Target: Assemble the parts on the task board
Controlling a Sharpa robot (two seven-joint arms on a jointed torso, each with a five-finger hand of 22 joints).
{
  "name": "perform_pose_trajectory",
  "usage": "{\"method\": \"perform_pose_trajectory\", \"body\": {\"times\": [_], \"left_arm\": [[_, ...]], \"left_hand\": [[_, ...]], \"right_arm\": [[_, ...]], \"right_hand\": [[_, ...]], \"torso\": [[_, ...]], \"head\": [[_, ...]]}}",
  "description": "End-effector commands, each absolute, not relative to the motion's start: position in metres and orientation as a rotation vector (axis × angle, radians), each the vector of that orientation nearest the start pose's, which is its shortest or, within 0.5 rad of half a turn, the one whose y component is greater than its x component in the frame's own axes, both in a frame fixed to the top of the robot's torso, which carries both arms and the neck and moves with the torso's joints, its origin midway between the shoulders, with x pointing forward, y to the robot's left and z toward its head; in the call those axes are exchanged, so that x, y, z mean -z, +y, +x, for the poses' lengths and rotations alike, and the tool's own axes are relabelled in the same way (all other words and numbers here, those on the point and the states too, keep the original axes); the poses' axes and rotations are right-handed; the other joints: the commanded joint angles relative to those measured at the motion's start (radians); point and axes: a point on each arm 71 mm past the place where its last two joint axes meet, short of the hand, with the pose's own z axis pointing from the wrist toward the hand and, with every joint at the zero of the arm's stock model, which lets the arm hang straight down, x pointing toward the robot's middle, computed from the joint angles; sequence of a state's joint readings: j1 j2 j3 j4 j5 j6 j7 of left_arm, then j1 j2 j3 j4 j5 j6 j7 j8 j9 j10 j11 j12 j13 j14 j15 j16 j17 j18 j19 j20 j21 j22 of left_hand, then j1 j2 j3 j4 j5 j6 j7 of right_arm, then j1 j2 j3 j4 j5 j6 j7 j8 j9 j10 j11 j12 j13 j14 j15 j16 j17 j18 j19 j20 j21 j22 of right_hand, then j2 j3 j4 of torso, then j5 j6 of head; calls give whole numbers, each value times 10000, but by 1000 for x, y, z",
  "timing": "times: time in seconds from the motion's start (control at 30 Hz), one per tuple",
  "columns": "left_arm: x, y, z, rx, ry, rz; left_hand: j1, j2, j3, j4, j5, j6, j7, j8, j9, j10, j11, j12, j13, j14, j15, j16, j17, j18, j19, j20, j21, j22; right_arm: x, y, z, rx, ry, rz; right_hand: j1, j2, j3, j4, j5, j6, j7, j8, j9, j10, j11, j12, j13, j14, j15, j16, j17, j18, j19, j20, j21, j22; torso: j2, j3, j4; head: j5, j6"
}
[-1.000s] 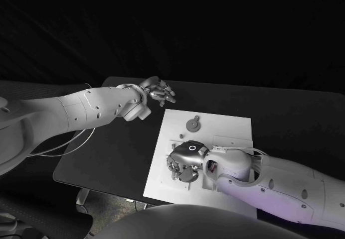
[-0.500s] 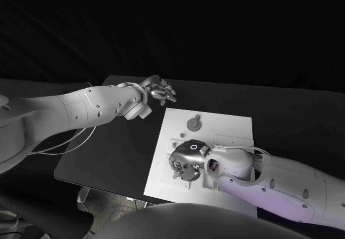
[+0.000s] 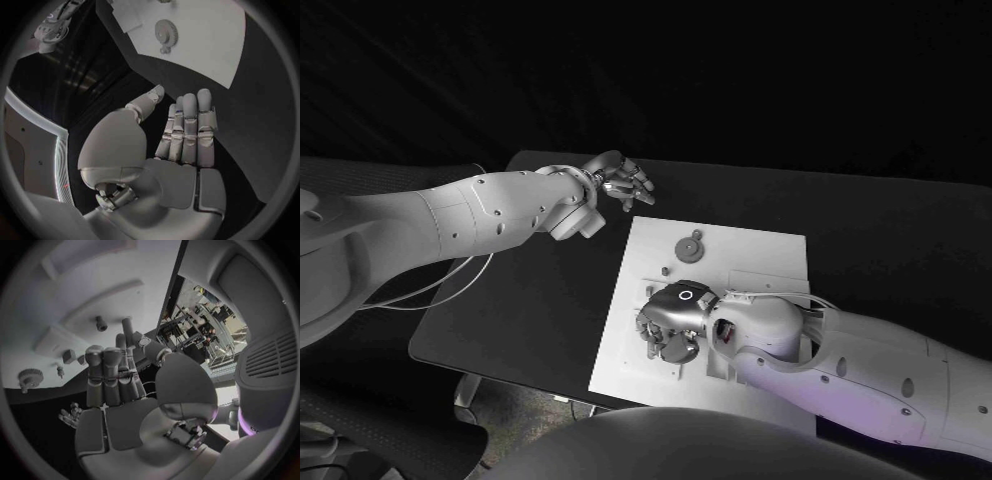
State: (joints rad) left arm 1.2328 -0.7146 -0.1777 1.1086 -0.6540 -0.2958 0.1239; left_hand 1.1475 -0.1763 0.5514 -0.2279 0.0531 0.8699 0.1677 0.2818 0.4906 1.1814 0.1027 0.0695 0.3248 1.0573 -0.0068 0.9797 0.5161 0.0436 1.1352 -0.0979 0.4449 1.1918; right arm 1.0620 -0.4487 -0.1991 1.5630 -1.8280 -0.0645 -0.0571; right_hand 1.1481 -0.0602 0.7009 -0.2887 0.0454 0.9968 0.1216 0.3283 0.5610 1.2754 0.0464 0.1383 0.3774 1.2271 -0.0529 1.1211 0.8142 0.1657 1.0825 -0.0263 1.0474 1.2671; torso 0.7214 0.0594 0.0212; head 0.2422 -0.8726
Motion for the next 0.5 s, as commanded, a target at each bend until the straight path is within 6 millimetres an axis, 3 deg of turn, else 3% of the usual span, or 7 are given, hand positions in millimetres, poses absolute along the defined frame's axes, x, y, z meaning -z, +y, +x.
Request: {"method": "perform_pose_trajectory", "body": {"times": [0.03,0.5], "left_arm": [[235,268,543,8446,17571,-5731],[235,269,543,8437,17566,-5753]], "left_hand": [[-7,125,-26,49,-23,7,78,44,-15,-87,15,15,-17,77,12,-53,15,534,11,-56,-39,12],[-8,125,-28,49,-23,6,78,46,-17,-92,16,13,-20,77,14,-61,27,534,10,-56,-45,17]], "right_arm": [[289,6,356,-9014,18081,-9860],[291,7,353,-9158,18273,-9969]], "right_hand": [[-15,104,24,-7,33,150,-49,73,320,36,57,3,1,1,-49,-64,1,961,-1,-73,-6,14],[-18,112,22,-9,34,143,-48,74,334,32,58,2,16,-4,-49,-66,2,961,-5,-74,-9,16]], "torso": [[-3,2,-2],[-2,3,-5]], "head": [[2,0],[16,0]]}}
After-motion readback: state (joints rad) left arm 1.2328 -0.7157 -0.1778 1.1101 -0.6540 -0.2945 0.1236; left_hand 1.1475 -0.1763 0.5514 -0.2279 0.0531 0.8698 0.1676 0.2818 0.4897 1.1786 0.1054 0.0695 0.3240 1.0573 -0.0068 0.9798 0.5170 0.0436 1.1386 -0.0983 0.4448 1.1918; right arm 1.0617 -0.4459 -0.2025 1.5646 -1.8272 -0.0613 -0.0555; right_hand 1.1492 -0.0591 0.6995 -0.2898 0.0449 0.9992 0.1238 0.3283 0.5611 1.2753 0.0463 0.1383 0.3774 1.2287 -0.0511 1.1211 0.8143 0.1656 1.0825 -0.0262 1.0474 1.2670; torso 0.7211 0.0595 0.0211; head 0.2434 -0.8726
